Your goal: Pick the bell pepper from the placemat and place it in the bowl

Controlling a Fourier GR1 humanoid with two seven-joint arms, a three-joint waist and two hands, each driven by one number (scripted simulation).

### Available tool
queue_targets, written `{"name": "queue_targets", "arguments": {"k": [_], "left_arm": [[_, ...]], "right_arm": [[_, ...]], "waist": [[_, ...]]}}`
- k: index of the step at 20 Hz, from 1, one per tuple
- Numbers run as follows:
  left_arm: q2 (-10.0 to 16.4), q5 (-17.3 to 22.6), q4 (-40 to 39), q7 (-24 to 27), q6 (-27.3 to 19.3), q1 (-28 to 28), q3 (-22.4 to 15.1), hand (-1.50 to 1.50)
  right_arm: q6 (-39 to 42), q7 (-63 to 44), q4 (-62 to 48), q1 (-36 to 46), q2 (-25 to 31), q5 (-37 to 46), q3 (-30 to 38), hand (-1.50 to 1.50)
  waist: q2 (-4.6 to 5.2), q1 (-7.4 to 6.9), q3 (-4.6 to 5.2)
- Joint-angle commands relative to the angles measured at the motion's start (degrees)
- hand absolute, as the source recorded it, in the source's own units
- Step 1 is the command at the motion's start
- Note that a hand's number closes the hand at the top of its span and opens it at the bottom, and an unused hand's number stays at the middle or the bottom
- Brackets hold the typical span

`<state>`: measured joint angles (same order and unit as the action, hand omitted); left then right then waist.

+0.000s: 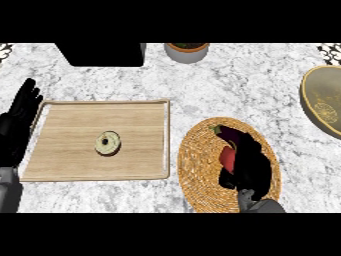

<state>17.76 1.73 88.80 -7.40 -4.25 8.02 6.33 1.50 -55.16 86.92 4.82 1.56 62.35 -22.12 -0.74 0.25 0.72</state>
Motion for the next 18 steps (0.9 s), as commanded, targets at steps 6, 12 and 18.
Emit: {"name": "queue_targets", "arguments": {"k": [6,12,18], "left_arm": [[-1.36,-0.24,1.90,0.39,1.22,-1.43,-1.23,0.00],[-2.19,-1.36,-0.97,1.69,0.27,-0.25,-0.38,0.00],[-0.45,-0.16,0.68,-2.18,0.93,1.25,1.36,0.00]], "right_arm": [[8.19,13.08,-17.48,19.34,5.96,-11.29,13.94,1.50],[6.91,21.99,-31.69,33.25,12.50,-9.17,18.20,1.50],[6.29,13.99,-16.93,34.24,15.74,-3.04,16.04,1.50]], "waist": [[1.22,-2.42,-0.78],[1.03,-1.30,-0.73],[0.23,0.17,-0.69]]}}
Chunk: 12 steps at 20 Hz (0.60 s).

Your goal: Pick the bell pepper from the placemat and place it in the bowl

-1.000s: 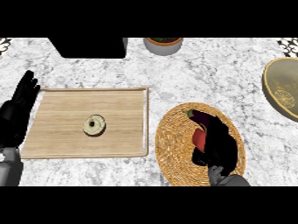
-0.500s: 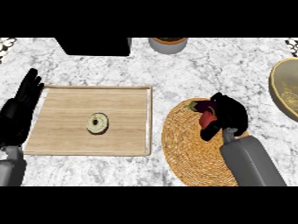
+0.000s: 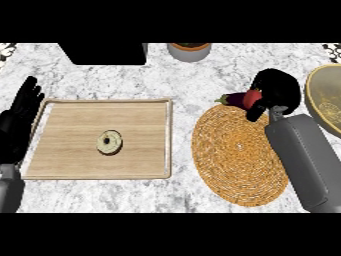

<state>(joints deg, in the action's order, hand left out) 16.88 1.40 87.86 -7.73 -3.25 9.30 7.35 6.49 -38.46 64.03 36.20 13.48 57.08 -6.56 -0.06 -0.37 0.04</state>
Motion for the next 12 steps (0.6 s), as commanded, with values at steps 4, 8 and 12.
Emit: {"name": "queue_targets", "arguments": {"k": [4,8,12], "left_arm": [[-0.50,-0.81,-0.87,1.42,-0.48,-1.76,0.31,0.00],[-0.78,-1.31,3.35,-1.78,-0.96,-2.09,-0.59,0.00],[-2.59,-2.26,1.75,1.10,-1.11,-3.14,-0.97,0.00]], "right_arm": [[-4.36,-7.92,12.00,6.29,4.56,6.82,1.84,1.50],[-4.80,-11.65,21.44,3.54,4.04,6.01,4.50,1.50],[-2.55,-11.87,23.70,2.05,6.61,6.49,7.58,1.50]], "waist": [[-0.27,0.81,0.02],[-0.35,0.77,-0.05],[-0.04,0.36,-0.04]]}}
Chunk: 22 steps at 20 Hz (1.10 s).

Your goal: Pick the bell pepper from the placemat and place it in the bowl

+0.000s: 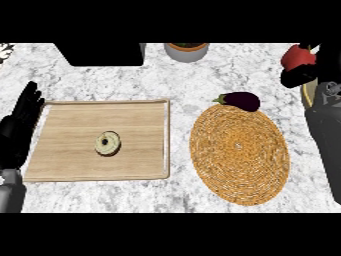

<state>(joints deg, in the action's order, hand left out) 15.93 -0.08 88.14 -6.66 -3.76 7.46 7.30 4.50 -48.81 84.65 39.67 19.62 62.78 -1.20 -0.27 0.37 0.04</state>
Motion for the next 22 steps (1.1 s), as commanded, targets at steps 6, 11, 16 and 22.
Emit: {"name": "queue_targets", "arguments": {"k": [6,11,16,22], "left_arm": [[1.07,1.40,4.16,-3.22,2.34,-0.68,1.49,0.00],[-1.07,-0.50,1.35,-0.62,0.58,0.33,0.54,0.00],[-1.65,-0.94,1.31,-0.83,1.32,0.17,-0.47,0.00],[-1.71,-1.79,2.51,-0.39,1.40,-0.59,-0.52,0.00]], "right_arm": [[-2.53,7.20,-0.20,-2.65,5.16,-6.77,11.44,1.50],[-8.45,17.34,-16.13,1.35,9.52,-11.12,18.38,1.50],[-17.19,30.40,-30.25,-0.92,11.68,-12.88,21.75,1.50],[-23.22,42.82,-46.64,2.86,15.93,-16.01,26.17,1.50]], "waist": [[0.24,-0.68,-0.06],[0.53,-1.29,-0.07],[0.67,-1.56,-0.11],[0.75,-1.90,-0.14]]}}
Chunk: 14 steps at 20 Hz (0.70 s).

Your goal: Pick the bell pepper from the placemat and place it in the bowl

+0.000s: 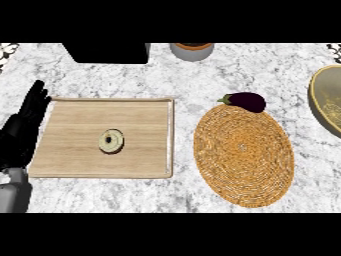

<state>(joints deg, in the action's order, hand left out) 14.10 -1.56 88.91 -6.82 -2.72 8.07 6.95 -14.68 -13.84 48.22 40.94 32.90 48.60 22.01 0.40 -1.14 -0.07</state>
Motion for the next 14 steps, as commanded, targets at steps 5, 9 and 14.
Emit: {"name": "queue_targets", "arguments": {"k": [5,9,14], "left_arm": [[1.40,1.11,1.06,-2.78,0.80,2.65,1.35,0.00],[-0.33,-0.83,-1.63,-2.69,-0.75,5.48,-0.22,0.00],[-0.15,0.53,-0.74,-0.04,1.04,1.32,0.63,0.00]], "right_arm": [[5.20,-1.53,-19.53,1.24,6.28,2.56,1.00,1.50],[6.86,6.63,-27.21,4.29,8.26,-1.93,4.73,-1.50],[6.05,17.54,-28.44,2.38,7.94,-8.23,9.96,-1.50]], "waist": [[0.34,-0.91,-0.04],[0.54,-0.57,-0.11],[0.20,-0.31,-0.12]]}}
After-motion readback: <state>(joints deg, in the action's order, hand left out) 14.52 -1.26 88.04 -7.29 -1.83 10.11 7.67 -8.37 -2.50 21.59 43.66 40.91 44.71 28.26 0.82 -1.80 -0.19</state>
